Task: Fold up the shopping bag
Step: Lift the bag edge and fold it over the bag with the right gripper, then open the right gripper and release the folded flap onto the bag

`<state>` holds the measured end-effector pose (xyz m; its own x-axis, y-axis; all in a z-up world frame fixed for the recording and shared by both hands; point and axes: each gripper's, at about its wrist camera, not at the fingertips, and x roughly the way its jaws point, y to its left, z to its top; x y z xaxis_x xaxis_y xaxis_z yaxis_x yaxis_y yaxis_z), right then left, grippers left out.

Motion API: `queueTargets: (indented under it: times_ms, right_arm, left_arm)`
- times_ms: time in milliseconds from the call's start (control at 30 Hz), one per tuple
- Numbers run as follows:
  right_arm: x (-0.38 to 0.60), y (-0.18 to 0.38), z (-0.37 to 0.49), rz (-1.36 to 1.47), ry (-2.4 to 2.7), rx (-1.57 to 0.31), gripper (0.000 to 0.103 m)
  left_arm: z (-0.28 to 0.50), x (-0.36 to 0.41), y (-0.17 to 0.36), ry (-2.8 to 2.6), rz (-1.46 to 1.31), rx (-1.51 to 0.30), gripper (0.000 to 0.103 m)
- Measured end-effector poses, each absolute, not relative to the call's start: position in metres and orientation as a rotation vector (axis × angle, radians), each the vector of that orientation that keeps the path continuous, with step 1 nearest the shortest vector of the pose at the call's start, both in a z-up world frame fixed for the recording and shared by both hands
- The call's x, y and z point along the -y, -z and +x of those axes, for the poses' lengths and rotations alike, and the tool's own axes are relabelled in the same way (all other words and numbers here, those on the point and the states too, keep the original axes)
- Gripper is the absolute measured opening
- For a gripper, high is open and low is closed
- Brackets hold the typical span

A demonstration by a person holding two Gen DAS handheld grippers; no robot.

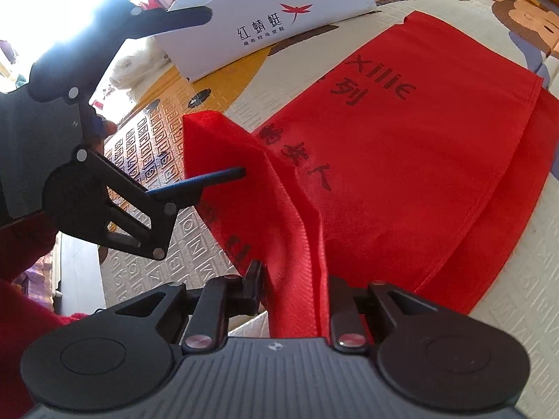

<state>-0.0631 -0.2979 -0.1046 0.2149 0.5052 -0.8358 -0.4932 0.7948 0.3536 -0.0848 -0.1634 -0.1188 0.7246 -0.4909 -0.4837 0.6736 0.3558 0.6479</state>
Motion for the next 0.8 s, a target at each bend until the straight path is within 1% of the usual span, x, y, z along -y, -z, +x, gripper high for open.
queueTargets:
  times_ms: [100,333,400,467,533,700,800]
  right_arm:
    - [0.299,0.105,-0.063,0.017,-0.697,-1.161,0.021]
    - [0.297,0.104,-0.067,0.014,-0.705,-1.151,0.031]
    - [0.294,0.103,-0.068,-0.001,-0.706,-1.15,0.034]
    - [0.289,0.102,-0.069,-0.021,-0.713,-1.151,0.041]
    - [0.287,0.101,-0.071,-0.031,-0.72,-1.15,0.046]
    - [0.288,0.102,-0.071,-0.017,-0.721,-1.147,0.047]
    - [0.295,0.103,-0.07,0.034,-0.724,-1.143,0.047]
  left_arm:
    - [-0.083,0.166,0.125,0.778,0.962,-0.217,0.102]
    - [-0.084,0.163,0.134,0.826,0.97,-0.215,0.102]
    - [-0.083,0.163,0.136,0.825,0.974,-0.224,0.102]
    - [-0.082,0.164,0.139,0.817,0.979,-0.238,0.102]
    - [-0.082,0.165,0.14,0.814,0.981,-0.252,0.102]
    - [-0.069,0.166,0.143,0.822,0.92,-0.366,0.102]
    - [-0.064,0.163,0.142,0.832,0.883,-0.403,0.102]
